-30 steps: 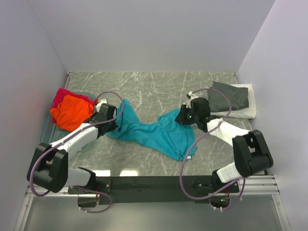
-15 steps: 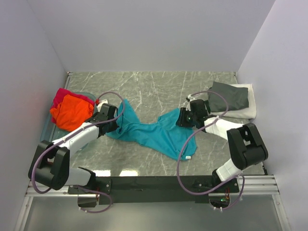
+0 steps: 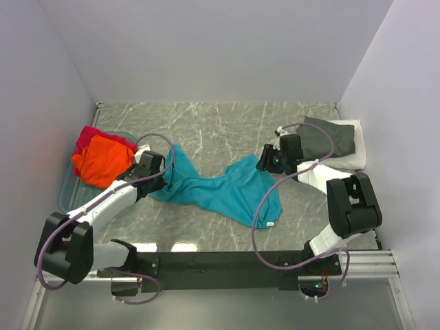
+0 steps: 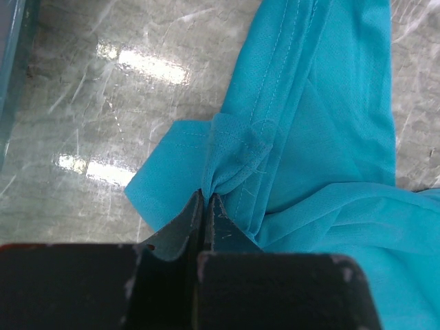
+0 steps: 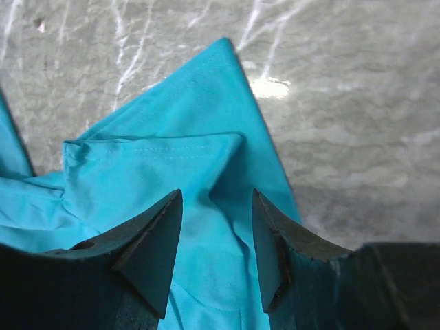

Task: Fold and stack the t-shirts
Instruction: Flatten the tshirt out

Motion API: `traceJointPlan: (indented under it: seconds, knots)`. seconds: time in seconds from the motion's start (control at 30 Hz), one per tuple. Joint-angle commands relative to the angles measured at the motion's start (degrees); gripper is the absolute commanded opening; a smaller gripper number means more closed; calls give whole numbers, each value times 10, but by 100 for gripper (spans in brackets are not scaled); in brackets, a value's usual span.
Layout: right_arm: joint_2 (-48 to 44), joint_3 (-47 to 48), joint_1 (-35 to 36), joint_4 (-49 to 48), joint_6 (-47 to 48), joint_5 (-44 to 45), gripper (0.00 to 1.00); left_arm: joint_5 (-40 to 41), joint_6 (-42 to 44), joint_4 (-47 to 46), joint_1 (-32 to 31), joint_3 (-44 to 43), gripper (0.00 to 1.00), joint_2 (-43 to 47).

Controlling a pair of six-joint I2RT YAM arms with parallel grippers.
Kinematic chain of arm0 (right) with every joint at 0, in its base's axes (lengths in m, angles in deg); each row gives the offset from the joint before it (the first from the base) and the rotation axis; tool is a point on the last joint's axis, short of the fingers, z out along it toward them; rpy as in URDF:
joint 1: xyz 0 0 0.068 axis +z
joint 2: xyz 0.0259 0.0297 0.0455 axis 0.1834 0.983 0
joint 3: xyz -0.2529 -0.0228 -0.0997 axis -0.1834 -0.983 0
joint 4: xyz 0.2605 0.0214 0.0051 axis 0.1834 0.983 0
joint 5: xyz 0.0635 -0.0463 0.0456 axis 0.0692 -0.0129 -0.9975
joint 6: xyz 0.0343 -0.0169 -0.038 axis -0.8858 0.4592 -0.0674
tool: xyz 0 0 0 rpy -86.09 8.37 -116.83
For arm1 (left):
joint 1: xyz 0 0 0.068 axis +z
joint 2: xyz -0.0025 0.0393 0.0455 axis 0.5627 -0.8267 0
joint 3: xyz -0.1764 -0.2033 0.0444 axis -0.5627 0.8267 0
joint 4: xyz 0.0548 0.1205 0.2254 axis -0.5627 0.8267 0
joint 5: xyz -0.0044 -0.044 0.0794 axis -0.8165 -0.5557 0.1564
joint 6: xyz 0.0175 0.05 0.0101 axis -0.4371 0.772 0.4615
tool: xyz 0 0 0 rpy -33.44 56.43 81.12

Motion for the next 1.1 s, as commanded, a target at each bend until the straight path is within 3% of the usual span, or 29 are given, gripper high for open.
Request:
traceJointPlan:
  seconds: [0.0,0.17,0.5,0.7,0.73,1.0,1.03,1.07]
  knots:
    - [27,31,-2,-18,11,-43,52,8,-10,3,-1,1,1,18]
    - [55,45,-1,-35,6,-98,51,7,-9,5,-1,-2,1,14]
    - [97,67,2,-30,13,-123,48,5,-7,3,-1,-3,0,13]
    - [92,71,6,-44,8,-138,12,11,-11,7,-1,-4,1,13]
    - [82,67,7,-44,7,-132,0,14,-15,10,-2,-4,1,14]
    - [-138,-14,6,33,-2,-17,0,23,-29,7,10,3,3,17]
    - [-164,-22,6,44,-3,21,0,18,-30,4,11,4,6,14]
    - [-212,-35,7,68,-3,35,0,14,-30,-3,10,5,18,11]
